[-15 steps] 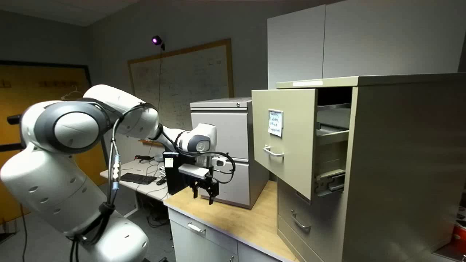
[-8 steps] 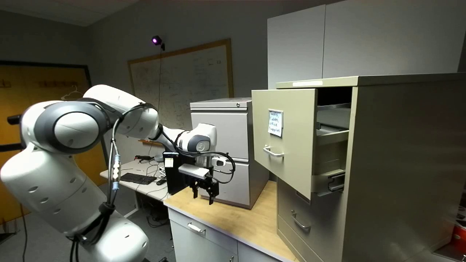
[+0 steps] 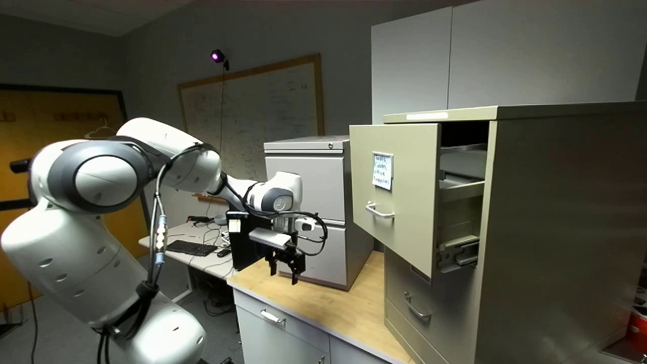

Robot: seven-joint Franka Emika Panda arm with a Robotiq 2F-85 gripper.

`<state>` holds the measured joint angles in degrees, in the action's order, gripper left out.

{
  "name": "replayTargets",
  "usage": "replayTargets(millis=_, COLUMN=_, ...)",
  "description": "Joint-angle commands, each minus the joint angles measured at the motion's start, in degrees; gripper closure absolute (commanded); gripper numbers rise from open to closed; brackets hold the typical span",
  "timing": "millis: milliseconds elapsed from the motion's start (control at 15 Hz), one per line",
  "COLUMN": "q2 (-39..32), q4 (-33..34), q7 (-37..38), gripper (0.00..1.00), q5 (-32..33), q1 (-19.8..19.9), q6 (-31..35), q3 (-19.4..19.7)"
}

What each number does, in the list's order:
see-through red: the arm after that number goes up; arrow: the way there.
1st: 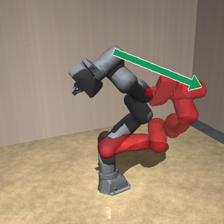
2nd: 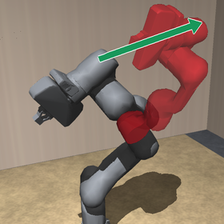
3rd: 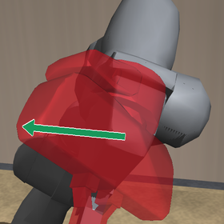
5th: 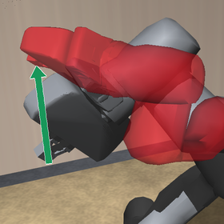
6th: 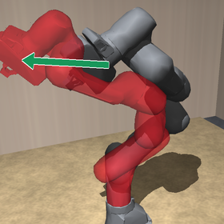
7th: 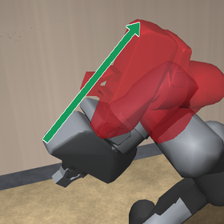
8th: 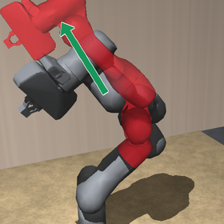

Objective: Close the top drawer of the beige file cabinet

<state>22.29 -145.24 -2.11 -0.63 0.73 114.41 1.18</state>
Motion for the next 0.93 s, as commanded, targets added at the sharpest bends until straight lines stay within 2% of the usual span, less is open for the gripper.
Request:
replayTargets(millis=0, q2=2.50, q4=-0.70, q7=3.89, gripper=0.00, q5=2.88, q1=1.48, q6=2.08, q3=-0.73)
replayTargets(millis=133, q2=4.73, q4=-1.57, q7=6.54, gripper=0.00, q5=4.89, q1=2.42, q6=4.43, q3=-1.10)
replayTargets(millis=200, q2=6.13, q4=-2.23, q7=8.84, gripper=0.25, q5=6.73, q1=3.29, q6=6.40, q3=-1.65)
replayTargets(millis=267, q2=7.07, q4=-2.54, q7=10.47, gripper=0.26, q5=8.34, q1=3.93, q6=7.62, q3=-2.00)
replayTargets(millis=333, q2=8.42, q4=-3.05, q7=12.13, gripper=0.32, q5=9.91, q1=4.68, q6=8.90, q3=-2.33)
replayTargets(millis=600, q2=13.80, q4=-5.64, q7=18.03, gripper=0.65, q5=15.95, q1=7.91, q6=15.03, q3=-4.21)
replayTargets(millis=867, q2=19.20, q4=-7.83, q7=23.45, gripper=0.93, q5=21.96, q1=11.79, q6=21.06, q3=-7.52)
